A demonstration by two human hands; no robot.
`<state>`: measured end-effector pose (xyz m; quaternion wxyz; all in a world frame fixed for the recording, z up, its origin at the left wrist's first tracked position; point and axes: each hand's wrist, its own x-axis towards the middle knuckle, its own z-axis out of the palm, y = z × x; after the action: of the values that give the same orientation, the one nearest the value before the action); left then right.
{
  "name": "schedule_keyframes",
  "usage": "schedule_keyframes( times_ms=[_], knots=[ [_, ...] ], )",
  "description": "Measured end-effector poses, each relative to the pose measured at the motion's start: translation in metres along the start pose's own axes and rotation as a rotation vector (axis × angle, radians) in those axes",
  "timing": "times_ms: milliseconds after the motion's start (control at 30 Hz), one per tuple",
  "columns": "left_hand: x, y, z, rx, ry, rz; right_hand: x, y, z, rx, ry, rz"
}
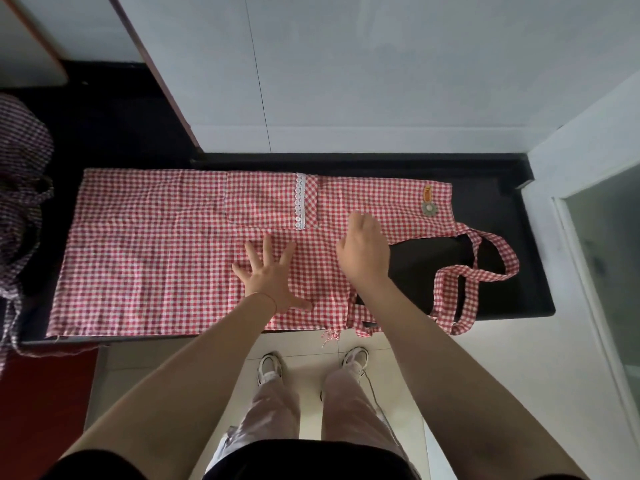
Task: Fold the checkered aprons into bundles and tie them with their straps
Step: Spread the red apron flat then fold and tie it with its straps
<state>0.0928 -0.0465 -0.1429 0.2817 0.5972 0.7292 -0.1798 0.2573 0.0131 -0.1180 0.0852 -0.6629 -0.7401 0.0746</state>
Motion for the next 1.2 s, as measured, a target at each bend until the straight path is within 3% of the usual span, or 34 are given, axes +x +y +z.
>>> schedule_keyframes(
  times_ms=[33, 133, 200, 333, 400, 467, 567, 633, 733, 833, 933, 1033, 1200],
  knots=[
    [-0.001, 0.001, 0.003, 0.035, -0.022, 0.008, -0.002, -0.004, 0.007, 0.002, -0.048, -0.100],
    [-0.001, -0.002, 0.006, 0.057, -0.053, 0.021, -0.011, 0.004, 0.030, -0.068, -0.414, -0.281],
    [-0.001, -0.002, 0.005, 0.065, -0.071, 0.026, -0.018, 0.032, 0.037, -0.104, -0.529, -0.215],
    [-0.001, -0.003, 0.003, 0.057, -0.096, 0.020, -0.015, 0.097, 0.022, -0.143, -0.562, 0.039],
    [-0.002, 0.000, 0.000, 0.055, -0.095, 0.015, -0.004, 0.116, 0.009, -0.134, -0.556, 0.159],
    [-0.003, 0.007, -0.007, -0.018, 0.004, -0.022, 0.005, 0.116, 0.001, -0.106, -0.428, 0.204],
    [0.000, 0.028, -0.013, -0.137, 0.261, -0.055, 0.006, 0.095, -0.003, -0.067, -0.150, 0.028],
    [0.004, 0.038, -0.015, -0.132, 0.360, 0.030, 0.000, 0.072, 0.003, 0.028, -0.158, -0.180],
    [0.016, 0.077, -0.017, -0.070, 0.287, 0.197, -0.001, 0.084, 0.011, -0.021, -0.317, -0.301],
    [0.028, 0.102, -0.014, 0.046, 0.127, 0.191, 0.005, 0.136, 0.007, -0.120, -0.409, -0.167],
    [0.037, 0.111, -0.009, 0.082, 0.082, 0.152, 0.013, 0.194, -0.010, -0.164, -0.320, 0.083],
    [0.043, 0.129, -0.013, 0.070, 0.077, 0.139, 0.038, 0.222, -0.032, -0.199, -0.229, 0.220],
    [0.042, 0.154, -0.019, 0.045, 0.065, 0.089, 0.086, 0.223, -0.047, -0.212, -0.094, 0.152]
  ],
)
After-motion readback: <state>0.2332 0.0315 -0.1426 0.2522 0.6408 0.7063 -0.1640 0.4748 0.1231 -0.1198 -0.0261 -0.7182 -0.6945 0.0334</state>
